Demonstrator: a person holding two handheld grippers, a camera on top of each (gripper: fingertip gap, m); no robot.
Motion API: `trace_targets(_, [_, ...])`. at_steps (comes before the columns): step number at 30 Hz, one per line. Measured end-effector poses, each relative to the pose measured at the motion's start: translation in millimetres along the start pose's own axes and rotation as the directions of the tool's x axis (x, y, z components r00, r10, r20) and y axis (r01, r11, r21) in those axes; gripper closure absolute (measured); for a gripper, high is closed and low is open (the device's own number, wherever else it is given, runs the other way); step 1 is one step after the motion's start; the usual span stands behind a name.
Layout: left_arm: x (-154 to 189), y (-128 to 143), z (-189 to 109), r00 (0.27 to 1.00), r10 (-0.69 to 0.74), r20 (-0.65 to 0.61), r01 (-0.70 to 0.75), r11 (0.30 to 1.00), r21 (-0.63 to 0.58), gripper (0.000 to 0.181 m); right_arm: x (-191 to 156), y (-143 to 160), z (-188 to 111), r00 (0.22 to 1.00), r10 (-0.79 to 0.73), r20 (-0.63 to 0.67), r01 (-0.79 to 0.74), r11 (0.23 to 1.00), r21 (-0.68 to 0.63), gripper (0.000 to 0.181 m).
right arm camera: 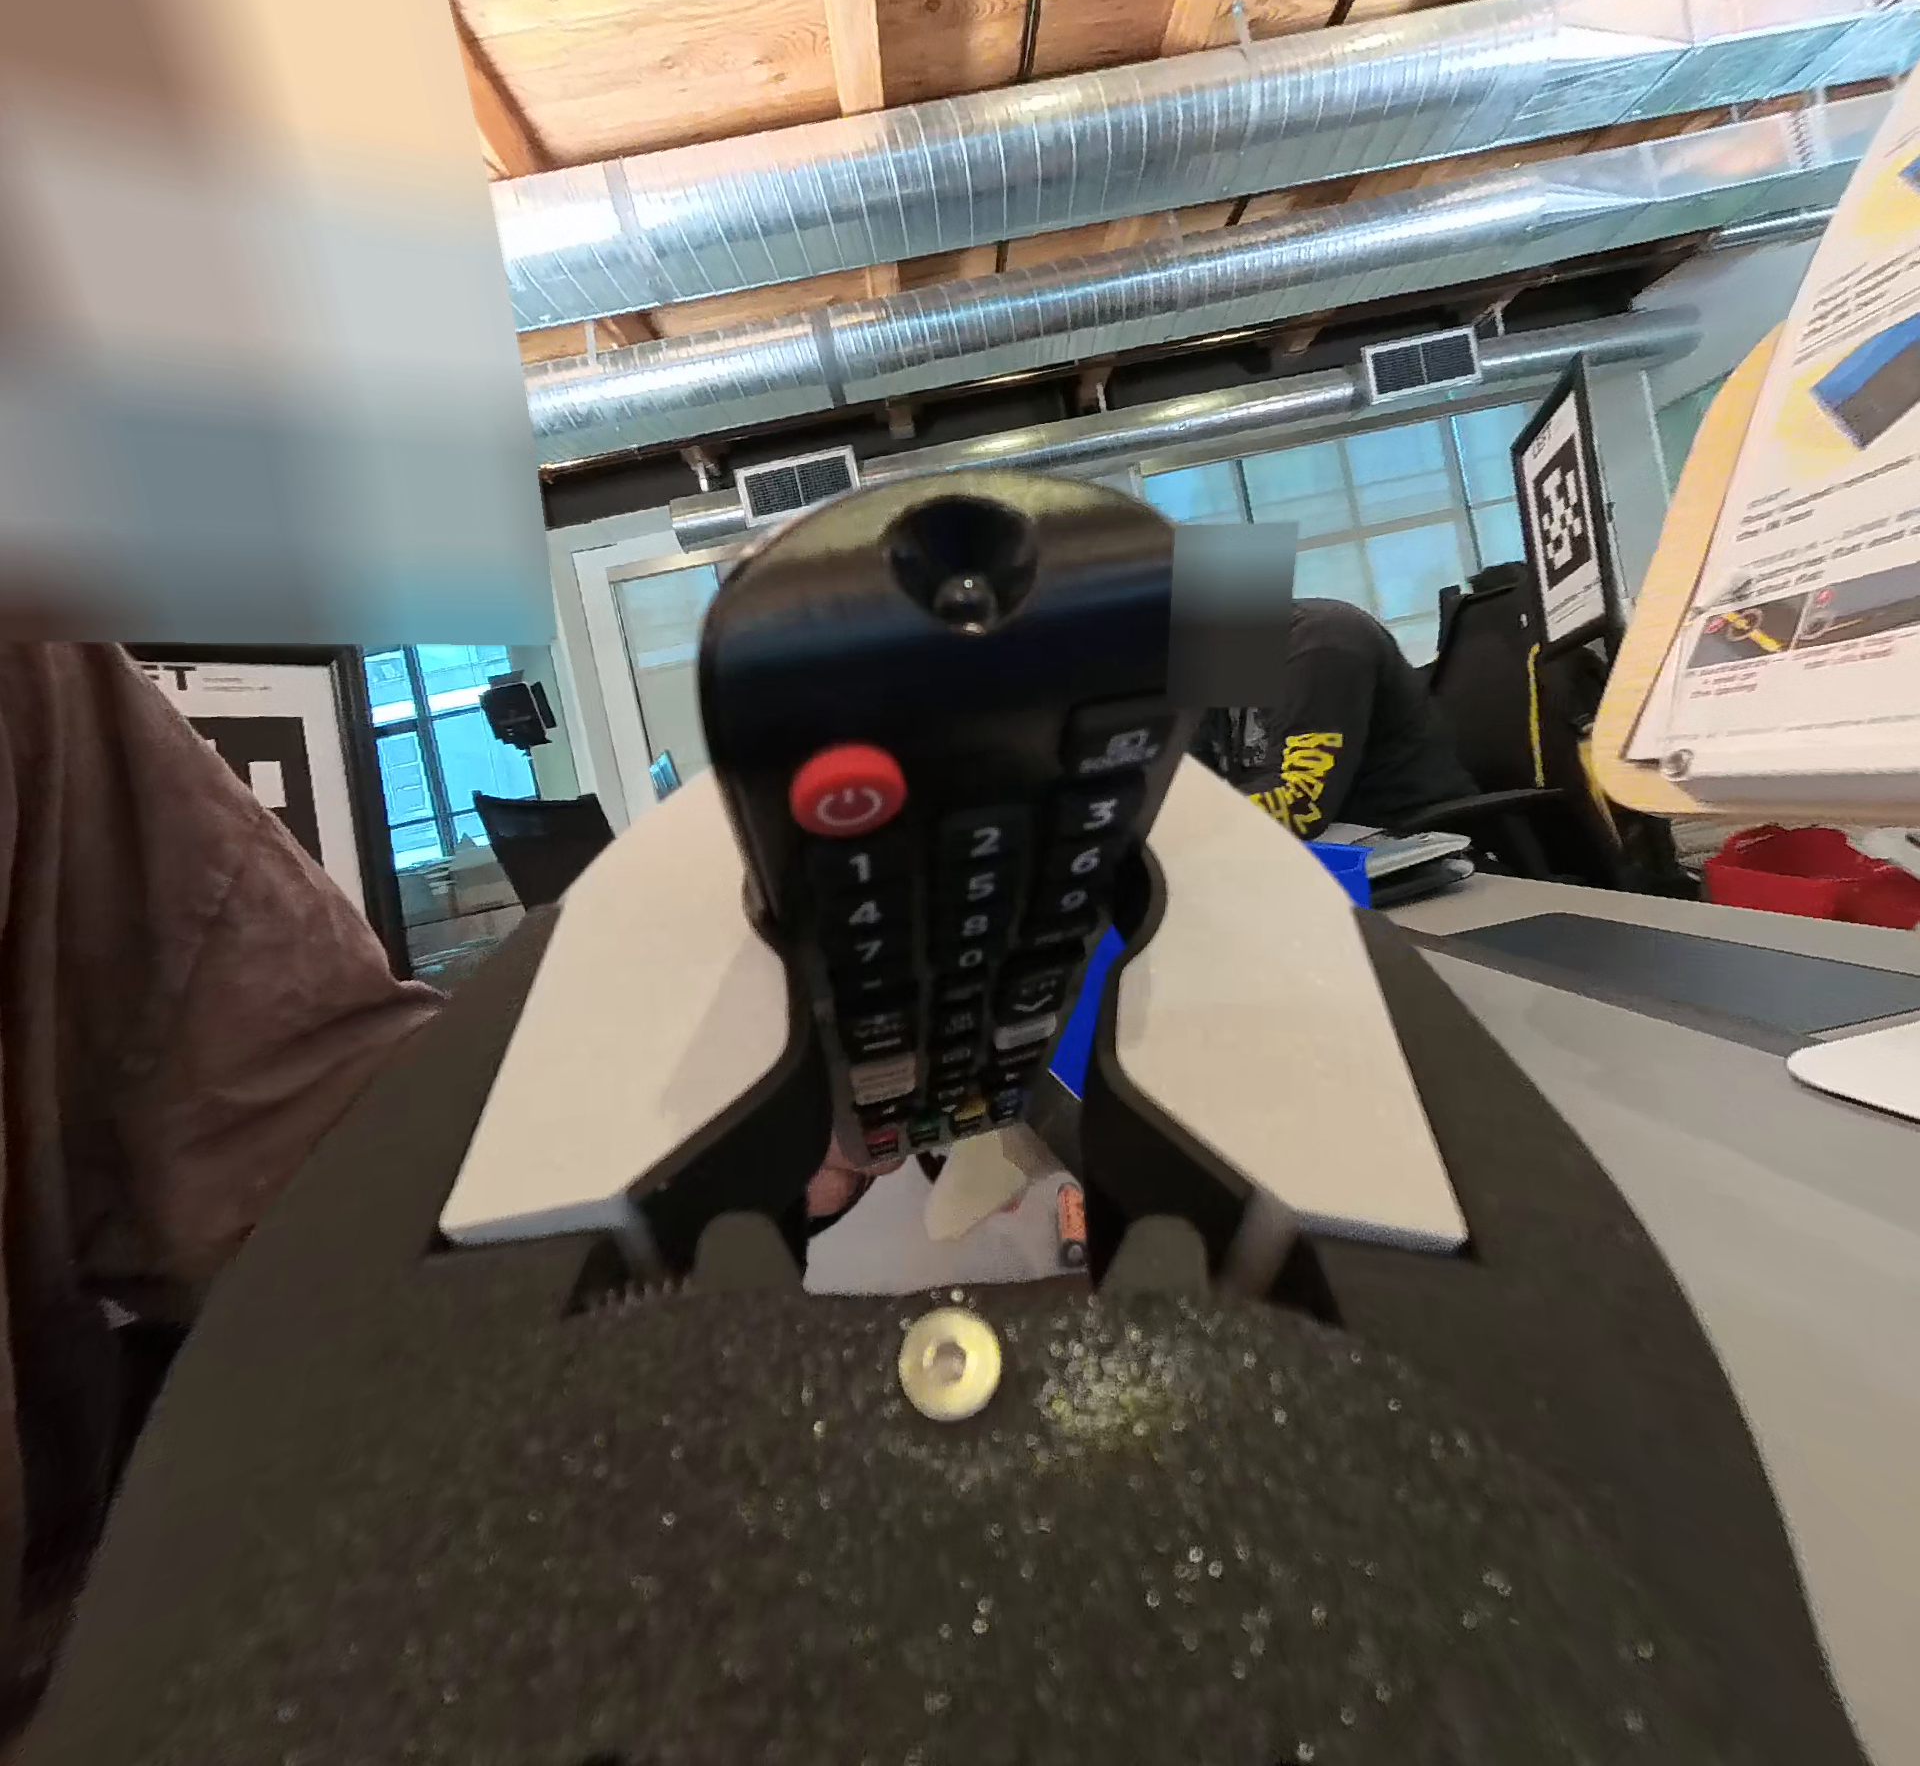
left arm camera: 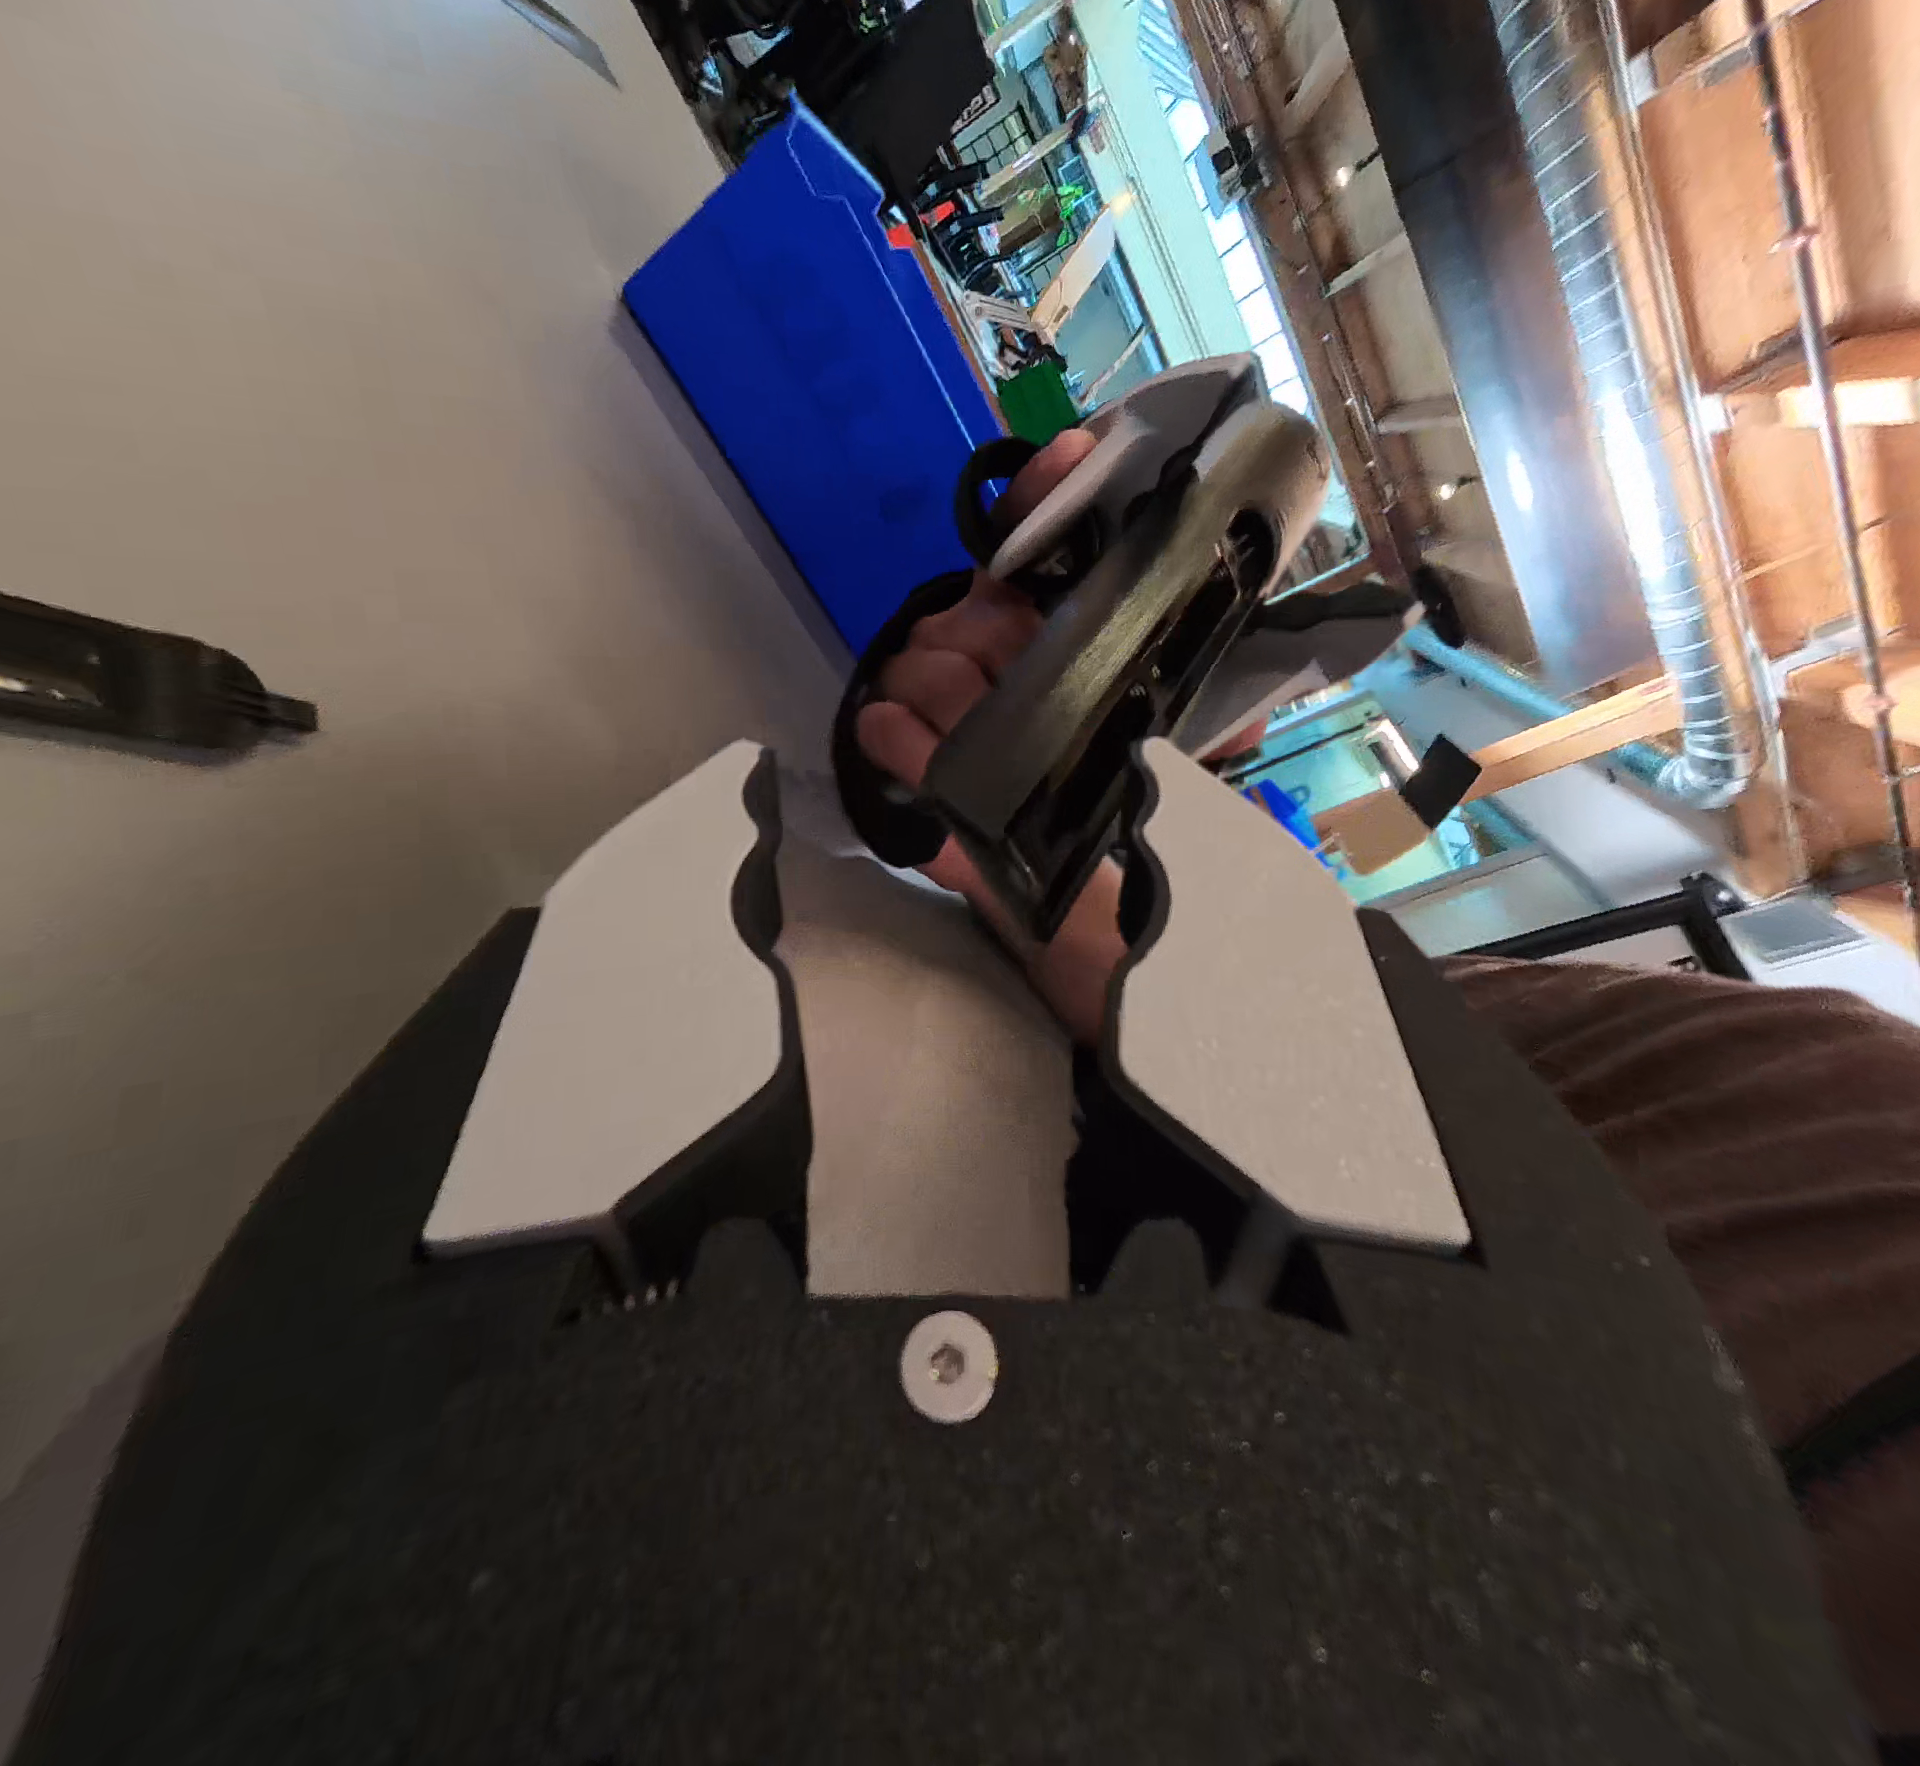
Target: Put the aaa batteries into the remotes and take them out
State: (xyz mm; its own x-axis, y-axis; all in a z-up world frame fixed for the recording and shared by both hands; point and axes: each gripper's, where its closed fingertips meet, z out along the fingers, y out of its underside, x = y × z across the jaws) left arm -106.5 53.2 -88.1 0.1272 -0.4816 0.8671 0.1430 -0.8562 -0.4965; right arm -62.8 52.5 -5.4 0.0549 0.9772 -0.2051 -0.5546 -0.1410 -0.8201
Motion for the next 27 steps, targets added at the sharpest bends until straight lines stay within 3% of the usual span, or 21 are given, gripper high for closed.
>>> trace_targets(9, [13, 7, -6, 0.954, 0.294, -0.058, -0.299, 0.947, -0.115, 0.112, 6, -6, -4, 1.0, 0.027, -0.012, -0.027, 0.999, 0.02, 0.122])
trace_targets(16, [10, 16, -6, 0.835, 0.549, 0.034, -0.522, 0.811, -0.263, 0.101, 9, -5, -4, 0.999, 0.03, -0.022, -0.029, 1.0, 0.008, 0.122])
trace_targets(20, [3, 28, 4, 0.733, 0.679, 0.045, -0.605, 0.681, -0.412, 0.101, 5, 3, 0, 0.999, 0.051, -0.007, -0.051, 0.998, -0.022, 0.122])
trace_targets(27, [11, 39, 26, 0.677, 0.736, -0.024, -0.654, 0.586, -0.478, 0.11, -5, 7, 6, 0.995, 0.094, 0.032, -0.093, 0.995, -0.026, 0.122])
